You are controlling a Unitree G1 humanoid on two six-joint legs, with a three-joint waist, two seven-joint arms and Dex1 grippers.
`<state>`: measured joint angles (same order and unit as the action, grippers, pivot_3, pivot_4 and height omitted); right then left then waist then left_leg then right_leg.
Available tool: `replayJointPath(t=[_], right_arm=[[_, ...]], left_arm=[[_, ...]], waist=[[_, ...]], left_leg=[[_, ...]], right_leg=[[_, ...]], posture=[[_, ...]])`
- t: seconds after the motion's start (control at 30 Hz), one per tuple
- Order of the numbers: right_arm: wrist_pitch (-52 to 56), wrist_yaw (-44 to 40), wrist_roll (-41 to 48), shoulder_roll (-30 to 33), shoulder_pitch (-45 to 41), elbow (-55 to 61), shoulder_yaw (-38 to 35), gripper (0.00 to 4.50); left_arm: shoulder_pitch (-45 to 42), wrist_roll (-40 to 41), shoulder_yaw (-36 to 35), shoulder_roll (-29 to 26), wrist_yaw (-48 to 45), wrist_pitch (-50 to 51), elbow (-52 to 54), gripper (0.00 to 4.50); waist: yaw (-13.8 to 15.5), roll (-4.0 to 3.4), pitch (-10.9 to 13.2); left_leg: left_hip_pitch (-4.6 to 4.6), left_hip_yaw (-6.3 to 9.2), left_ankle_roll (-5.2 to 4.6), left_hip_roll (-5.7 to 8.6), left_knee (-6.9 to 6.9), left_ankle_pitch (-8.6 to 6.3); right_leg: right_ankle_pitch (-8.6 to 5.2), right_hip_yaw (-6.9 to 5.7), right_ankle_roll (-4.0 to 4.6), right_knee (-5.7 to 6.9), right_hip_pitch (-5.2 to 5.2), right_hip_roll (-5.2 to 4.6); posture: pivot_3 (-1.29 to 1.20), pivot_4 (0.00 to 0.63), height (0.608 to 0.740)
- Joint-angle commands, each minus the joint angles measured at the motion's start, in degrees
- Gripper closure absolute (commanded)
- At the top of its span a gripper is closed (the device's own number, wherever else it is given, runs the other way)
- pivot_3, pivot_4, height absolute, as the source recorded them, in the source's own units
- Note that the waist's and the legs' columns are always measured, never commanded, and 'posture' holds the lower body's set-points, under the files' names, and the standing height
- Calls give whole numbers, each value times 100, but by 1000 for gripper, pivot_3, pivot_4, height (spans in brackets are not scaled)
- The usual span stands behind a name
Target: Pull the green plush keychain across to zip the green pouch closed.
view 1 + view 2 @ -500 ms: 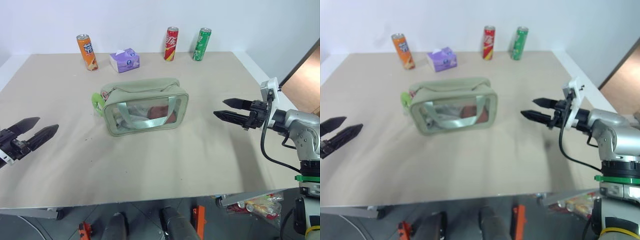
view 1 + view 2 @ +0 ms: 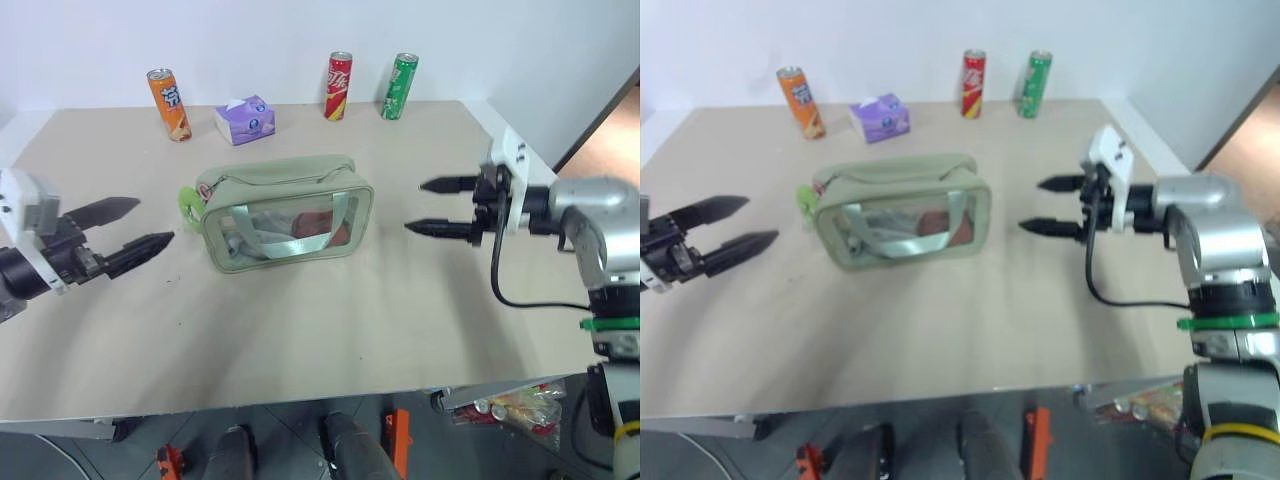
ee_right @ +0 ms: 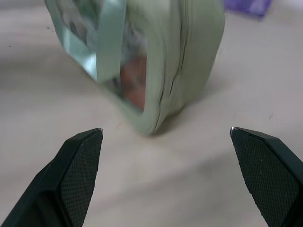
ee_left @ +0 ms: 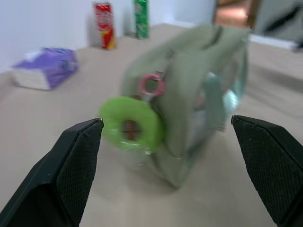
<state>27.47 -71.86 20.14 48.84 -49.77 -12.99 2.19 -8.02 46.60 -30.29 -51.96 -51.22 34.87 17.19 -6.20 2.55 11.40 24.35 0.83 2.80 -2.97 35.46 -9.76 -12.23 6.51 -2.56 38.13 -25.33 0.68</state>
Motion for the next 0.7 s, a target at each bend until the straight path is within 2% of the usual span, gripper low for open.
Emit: replayJointPath(t=[0.03, 0.17, 0.43, 0.7], right_arm=[[-577, -414, -229, -200, -1133, -328, 216, 35], [-1383, -1013, -740, -851, -2306, -488, 993, 35], [-2064, -1571, -1222, -1558, -2567, -648, 1734, 35], [-2889, -1442, -2041, -1945, -3051, -2182, 2077, 35]], left_arm=[[-254, 24, 81, -244, -218, -84, 243, 0], [-513, -1, 149, -177, -183, -97, 108, 0], [-429, -91, 170, -41, -81, -120, 206, 0], [-256, -47, 36, 82, 57, -115, 356, 0]], waist=[[2, -4, 3], [-15, -12, 7], [70, -5, 3], [66, -6, 3]], left_leg=[[0, 1, 0, -2, -1, 0], [0, -3, 2, -2, -5, -1], [32, 29, 10, -1, 1, -6], [25, 32, 13, -3, 5, -7]], right_leg=[[-1, -2, 3, 1, -2, 2], [-3, -3, 5, 1, -4, 0], [-5, -28, -12, 2, -9, -3], [0, -37, -8, 6, -7, -3]], posture=[[0, 150, 740], [0, 150, 740], [0, 150, 740], [0, 150, 740]])
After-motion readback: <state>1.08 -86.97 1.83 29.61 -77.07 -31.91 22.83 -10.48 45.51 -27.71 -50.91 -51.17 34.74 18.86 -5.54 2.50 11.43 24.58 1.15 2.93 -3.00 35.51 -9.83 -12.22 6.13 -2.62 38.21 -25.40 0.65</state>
